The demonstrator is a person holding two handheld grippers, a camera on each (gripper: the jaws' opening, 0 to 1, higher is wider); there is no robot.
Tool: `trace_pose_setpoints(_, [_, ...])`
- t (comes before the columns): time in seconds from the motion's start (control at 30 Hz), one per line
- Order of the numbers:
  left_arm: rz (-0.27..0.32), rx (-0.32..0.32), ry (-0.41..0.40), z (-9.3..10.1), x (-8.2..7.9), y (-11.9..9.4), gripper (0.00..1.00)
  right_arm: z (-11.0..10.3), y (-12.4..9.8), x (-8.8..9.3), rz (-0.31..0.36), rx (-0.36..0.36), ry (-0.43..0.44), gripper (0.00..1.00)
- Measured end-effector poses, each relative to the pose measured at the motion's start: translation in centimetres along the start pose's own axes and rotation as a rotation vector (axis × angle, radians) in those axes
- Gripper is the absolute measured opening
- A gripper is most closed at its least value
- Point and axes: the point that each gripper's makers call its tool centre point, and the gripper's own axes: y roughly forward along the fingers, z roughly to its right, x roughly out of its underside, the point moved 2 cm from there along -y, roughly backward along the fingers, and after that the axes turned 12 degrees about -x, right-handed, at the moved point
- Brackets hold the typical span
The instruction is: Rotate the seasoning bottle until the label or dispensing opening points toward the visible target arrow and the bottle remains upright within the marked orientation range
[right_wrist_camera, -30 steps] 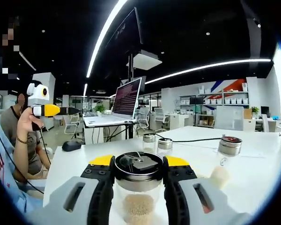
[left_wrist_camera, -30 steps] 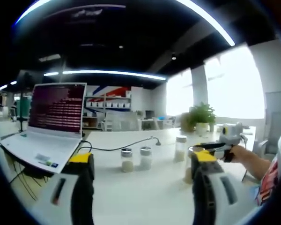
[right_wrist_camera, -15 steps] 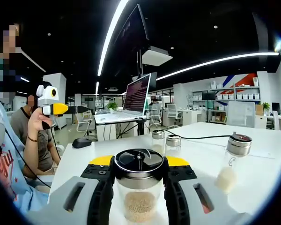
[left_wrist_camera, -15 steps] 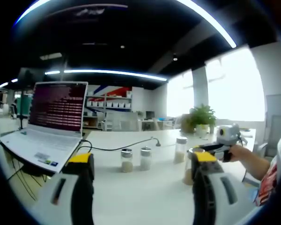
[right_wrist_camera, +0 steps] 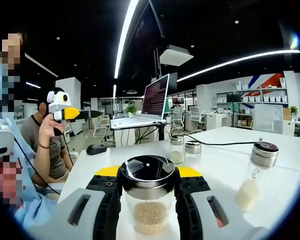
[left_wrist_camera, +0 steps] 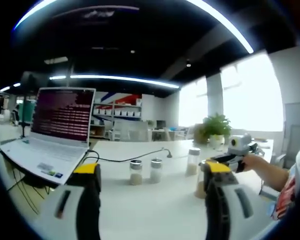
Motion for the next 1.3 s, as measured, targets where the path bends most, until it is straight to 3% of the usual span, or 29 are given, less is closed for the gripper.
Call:
trace_pose_setpoints(0.43, [-0.014,0.002,-0.005,-0.32,0.34,0.32,0.9,0.13,0.11,-0.06,-0.001,-0.121,-0.032,0.4])
trace_pose_setpoints(0.77, [-0.01,0.013,-0.031,-0.36,0.09,0.31,0.89,-0.09,0.24,-0.16,-0.005,-0.166,-0.041,0.4])
trace_pose_setpoints(1.1, [0.001,0.023,-0.018,-0.34,-0.15,0.23,0.86,-0.41,0.33,-0.07,-0.024,-0.145,-0.023,0.41])
trace_pose_setpoints(1.2, [-0.003,0.023,-0.016,-0.36,-0.05,0.28,0.86,-0.2,0.11,0.61,-0.067,-0.106,-0.006,0.5])
trace_pose_setpoints(1.3, [-0.006,0.02,-0.017,-0.41,0.05,0.31,0.86,-0.3,-0.23,0.4,-0.045,-0.079,0.019,0.57])
